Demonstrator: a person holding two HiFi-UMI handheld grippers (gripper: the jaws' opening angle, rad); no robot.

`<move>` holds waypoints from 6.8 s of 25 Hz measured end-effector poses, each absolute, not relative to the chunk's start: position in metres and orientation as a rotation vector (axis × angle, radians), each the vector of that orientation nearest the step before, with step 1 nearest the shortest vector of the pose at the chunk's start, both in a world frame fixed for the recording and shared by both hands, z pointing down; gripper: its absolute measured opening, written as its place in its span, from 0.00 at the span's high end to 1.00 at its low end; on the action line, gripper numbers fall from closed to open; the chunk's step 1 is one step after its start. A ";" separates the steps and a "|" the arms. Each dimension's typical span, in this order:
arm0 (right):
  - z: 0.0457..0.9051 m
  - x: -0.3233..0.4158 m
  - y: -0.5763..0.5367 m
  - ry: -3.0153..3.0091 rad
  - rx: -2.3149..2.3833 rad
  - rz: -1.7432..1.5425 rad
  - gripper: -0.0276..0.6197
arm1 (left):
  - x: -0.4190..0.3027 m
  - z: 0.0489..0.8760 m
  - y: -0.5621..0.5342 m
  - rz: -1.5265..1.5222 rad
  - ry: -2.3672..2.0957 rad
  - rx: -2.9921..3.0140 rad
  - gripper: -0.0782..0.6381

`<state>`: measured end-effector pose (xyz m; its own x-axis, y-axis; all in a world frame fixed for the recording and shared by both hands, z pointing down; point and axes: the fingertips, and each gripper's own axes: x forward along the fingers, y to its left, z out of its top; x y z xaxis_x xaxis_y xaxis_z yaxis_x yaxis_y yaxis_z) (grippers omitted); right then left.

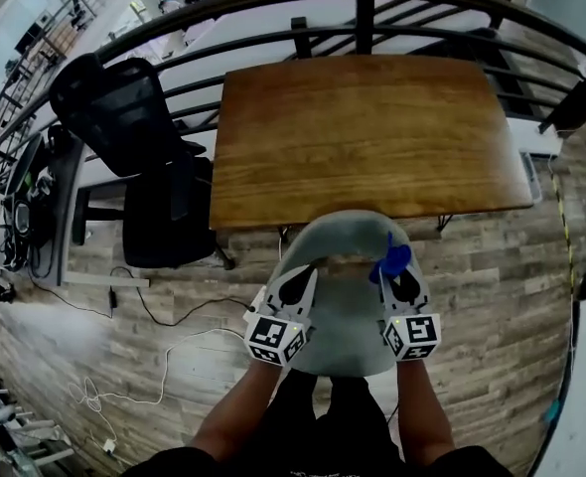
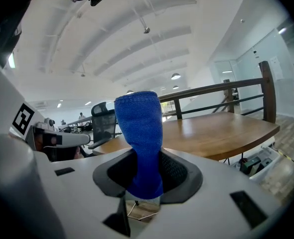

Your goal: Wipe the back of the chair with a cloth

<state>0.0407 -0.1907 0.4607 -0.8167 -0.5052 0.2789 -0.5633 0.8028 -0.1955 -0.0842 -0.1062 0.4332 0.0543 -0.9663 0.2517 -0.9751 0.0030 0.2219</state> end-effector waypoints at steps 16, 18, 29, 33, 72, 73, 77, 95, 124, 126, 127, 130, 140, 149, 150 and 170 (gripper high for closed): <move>0.497 -0.073 -0.165 -2.793 0.526 0.126 0.77 | -0.176 0.480 -0.102 0.021 -2.121 1.840 0.89; 0.504 -0.083 -0.163 -2.799 0.500 0.137 0.77 | -0.177 0.483 -0.105 0.010 -2.106 1.851 0.89; 0.540 -0.132 -0.160 -2.797 0.390 0.155 0.77 | -0.182 0.508 -0.123 0.004 -2.044 1.881 0.89; 0.544 -0.147 -0.160 -2.778 0.370 0.104 0.77 | -0.182 0.514 -0.124 0.003 -2.041 1.873 0.89; 0.549 -0.093 -0.217 -2.742 0.542 0.186 0.77 | -0.141 0.530 -0.166 0.022 -1.959 1.914 0.89; 0.549 -0.090 -0.220 -2.739 0.556 0.184 0.77 | -0.141 0.531 -0.166 0.019 -1.965 1.906 0.89; 0.553 -0.075 -0.229 -2.722 0.616 0.197 0.77 | -0.132 0.532 -0.171 0.019 -1.954 1.913 0.89; 0.558 -0.005 -0.259 -2.644 0.846 0.270 0.77 | -0.084 0.536 -0.194 0.050 -1.855 2.009 0.89; 0.571 -0.125 -0.140 -2.834 0.349 0.224 0.77 | -0.157 0.565 -0.101 0.074 -2.028 1.791 0.89; 0.575 -0.135 -0.132 -2.837 0.312 0.225 0.77 | -0.168 0.568 -0.094 0.082 -2.055 1.770 0.89; 0.577 -0.140 -0.129 -2.838 0.295 0.232 0.77 | -0.173 0.569 -0.091 0.083 -2.063 1.760 0.89; 0.583 -0.151 -0.125 -2.835 0.265 0.259 0.77 | -0.183 0.572 -0.086 0.085 -2.077 1.741 0.89; 0.590 -0.156 -0.138 -2.805 0.322 0.235 0.77 | -0.179 0.576 -0.094 0.082 -2.059 1.757 0.89; 0.596 -0.136 -0.162 -2.778 0.478 0.252 0.77 | -0.163 0.585 -0.102 0.093 -2.022 1.775 0.89; 0.598 -0.132 -0.167 -2.772 0.495 0.250 0.77 | -0.162 0.586 -0.105 0.092 -2.021 1.777 0.89; 0.616 -0.069 -0.219 -2.689 0.746 0.267 0.77 | -0.130 0.593 -0.139 0.108 -1.936 1.861 0.89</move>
<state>-0.0689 -0.2189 0.6157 -0.8057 -0.4647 0.3674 -0.5279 0.8446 -0.0896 -0.1302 -0.1389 0.5934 0.0115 -0.9294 0.3688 -0.9647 0.0868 0.2487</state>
